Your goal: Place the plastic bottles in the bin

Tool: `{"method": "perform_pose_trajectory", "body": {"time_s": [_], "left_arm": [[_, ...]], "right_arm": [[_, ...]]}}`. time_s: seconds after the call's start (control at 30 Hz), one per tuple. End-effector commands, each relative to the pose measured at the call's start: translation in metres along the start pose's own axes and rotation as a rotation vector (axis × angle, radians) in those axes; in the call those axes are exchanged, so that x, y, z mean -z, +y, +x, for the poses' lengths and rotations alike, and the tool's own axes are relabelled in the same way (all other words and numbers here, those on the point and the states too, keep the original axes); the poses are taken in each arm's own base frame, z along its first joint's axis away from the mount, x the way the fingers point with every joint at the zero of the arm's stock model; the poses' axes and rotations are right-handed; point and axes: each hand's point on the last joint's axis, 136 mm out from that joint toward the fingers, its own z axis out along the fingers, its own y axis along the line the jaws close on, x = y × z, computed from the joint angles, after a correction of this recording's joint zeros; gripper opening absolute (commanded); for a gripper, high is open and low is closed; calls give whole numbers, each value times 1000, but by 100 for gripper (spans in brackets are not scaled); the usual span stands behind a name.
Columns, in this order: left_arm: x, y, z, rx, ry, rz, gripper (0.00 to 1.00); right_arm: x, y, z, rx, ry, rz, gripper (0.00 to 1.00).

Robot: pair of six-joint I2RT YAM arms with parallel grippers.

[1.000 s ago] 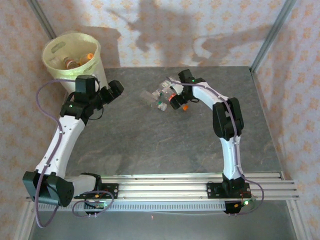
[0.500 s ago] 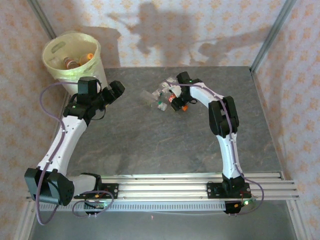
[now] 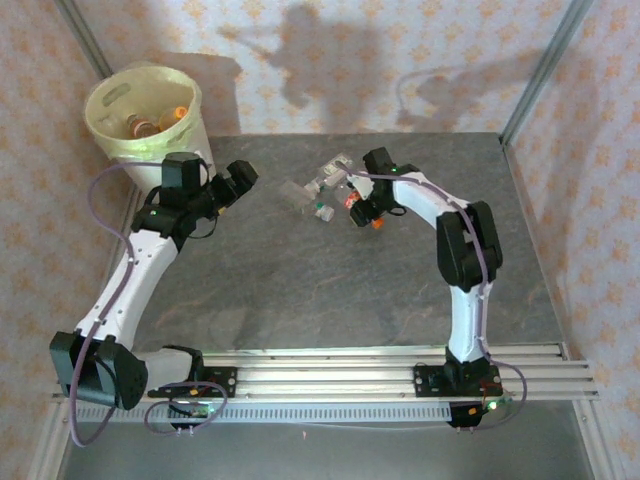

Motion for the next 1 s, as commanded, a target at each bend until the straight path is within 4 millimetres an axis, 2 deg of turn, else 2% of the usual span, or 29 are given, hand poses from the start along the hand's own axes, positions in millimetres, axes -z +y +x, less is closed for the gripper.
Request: {"method": "perform_pose_trajectory", "body": {"time_s": [0.0,0.1,0.2,0.3,0.5,0.63,0.8,0.97], "left_arm": [[-7,-15,5,-12,17,61,100],[-12,-27,11,-18,52,115,100],[-15,-52,19,-38,109,230,100],[-16,-77,29,-103,151,308,100],[-26,-104,46,-168,208,388,100],[-39,-104,50,-173,217,371,100],[-56,-105,54,-152,245,369,100],[-59,-110,58,-202,250,401,100]], "right_arm": [[30,2,-18,-25,-115,43,29],[44,5,-19,-54,-172,55,27],[65,18,-26,-76,-250,50,25],[85,43,-38,-87,-373,-24,25],[112,86,-64,-178,-558,-233,25],[131,117,-83,-211,-646,-432,25],[144,154,-92,-163,-663,-603,26],[149,170,-93,-143,-647,-668,26]]}}
